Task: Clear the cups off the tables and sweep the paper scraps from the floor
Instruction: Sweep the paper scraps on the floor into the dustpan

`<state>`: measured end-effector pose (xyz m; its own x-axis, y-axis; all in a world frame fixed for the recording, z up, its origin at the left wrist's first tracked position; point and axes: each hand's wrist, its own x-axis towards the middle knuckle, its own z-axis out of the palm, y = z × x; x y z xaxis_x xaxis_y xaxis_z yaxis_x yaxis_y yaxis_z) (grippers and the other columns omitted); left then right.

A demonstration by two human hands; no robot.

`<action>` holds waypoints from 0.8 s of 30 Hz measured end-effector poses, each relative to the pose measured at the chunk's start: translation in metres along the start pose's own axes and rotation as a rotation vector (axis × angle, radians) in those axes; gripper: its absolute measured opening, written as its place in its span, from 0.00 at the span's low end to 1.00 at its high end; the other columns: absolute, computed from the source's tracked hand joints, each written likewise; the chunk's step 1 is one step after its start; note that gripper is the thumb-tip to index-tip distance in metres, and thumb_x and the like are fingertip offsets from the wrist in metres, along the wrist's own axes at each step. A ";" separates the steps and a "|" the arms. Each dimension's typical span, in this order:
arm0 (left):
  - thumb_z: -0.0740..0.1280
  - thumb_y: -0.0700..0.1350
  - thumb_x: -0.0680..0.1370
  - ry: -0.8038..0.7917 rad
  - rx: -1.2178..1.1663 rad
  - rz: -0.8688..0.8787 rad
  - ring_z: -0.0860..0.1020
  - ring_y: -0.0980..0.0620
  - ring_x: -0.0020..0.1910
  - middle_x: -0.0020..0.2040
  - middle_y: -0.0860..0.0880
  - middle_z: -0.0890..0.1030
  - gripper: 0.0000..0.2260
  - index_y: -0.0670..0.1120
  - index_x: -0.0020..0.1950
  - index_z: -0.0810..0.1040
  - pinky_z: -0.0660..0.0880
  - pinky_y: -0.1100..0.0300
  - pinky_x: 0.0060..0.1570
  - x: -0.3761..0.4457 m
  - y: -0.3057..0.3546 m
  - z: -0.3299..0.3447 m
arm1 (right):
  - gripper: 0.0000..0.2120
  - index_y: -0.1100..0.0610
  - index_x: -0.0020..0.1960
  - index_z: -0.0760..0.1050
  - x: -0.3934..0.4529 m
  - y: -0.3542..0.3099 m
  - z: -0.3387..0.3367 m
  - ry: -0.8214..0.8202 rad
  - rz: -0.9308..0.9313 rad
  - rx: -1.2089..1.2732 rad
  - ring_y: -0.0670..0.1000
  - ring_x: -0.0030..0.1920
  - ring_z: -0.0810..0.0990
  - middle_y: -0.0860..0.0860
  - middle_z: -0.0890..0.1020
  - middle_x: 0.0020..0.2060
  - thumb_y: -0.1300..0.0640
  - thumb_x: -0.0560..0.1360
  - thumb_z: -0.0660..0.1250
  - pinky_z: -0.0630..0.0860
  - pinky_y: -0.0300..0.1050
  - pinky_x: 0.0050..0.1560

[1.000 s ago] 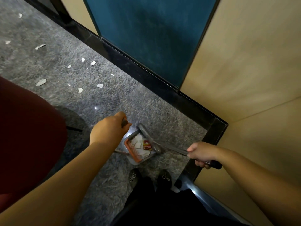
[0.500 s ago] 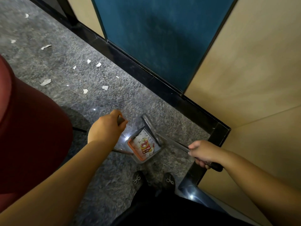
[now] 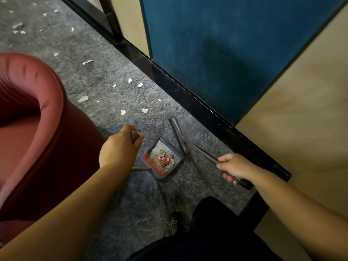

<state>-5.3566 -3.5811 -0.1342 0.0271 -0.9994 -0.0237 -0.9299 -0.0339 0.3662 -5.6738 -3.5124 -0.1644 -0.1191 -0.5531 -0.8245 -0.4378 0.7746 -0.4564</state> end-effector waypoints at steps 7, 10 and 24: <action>0.68 0.56 0.76 0.055 -0.012 -0.093 0.80 0.36 0.42 0.42 0.41 0.83 0.11 0.50 0.52 0.76 0.73 0.52 0.36 0.063 -0.025 -0.005 | 0.22 0.59 0.72 0.65 0.051 -0.071 -0.012 -0.035 -0.022 -0.036 0.49 0.23 0.71 0.57 0.77 0.33 0.60 0.80 0.63 0.67 0.38 0.21; 0.68 0.56 0.76 0.077 0.001 -0.146 0.80 0.36 0.42 0.41 0.41 0.82 0.11 0.50 0.51 0.75 0.73 0.52 0.36 0.102 -0.029 -0.006 | 0.22 0.58 0.72 0.65 0.086 -0.111 -0.027 -0.066 -0.043 -0.084 0.49 0.23 0.71 0.57 0.76 0.32 0.60 0.80 0.63 0.67 0.39 0.22; 0.67 0.58 0.76 0.136 0.066 -0.296 0.80 0.36 0.42 0.41 0.40 0.82 0.13 0.49 0.51 0.75 0.75 0.51 0.37 0.285 -0.034 -0.022 | 0.21 0.58 0.71 0.67 0.232 -0.292 -0.093 -0.123 -0.126 -0.281 0.47 0.18 0.71 0.56 0.76 0.28 0.60 0.79 0.64 0.67 0.37 0.20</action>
<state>-5.3089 -3.8647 -0.1328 0.3446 -0.9387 0.0059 -0.8958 -0.3270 0.3012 -5.6566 -3.8950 -0.1914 0.0528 -0.5849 -0.8094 -0.6729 0.5781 -0.4616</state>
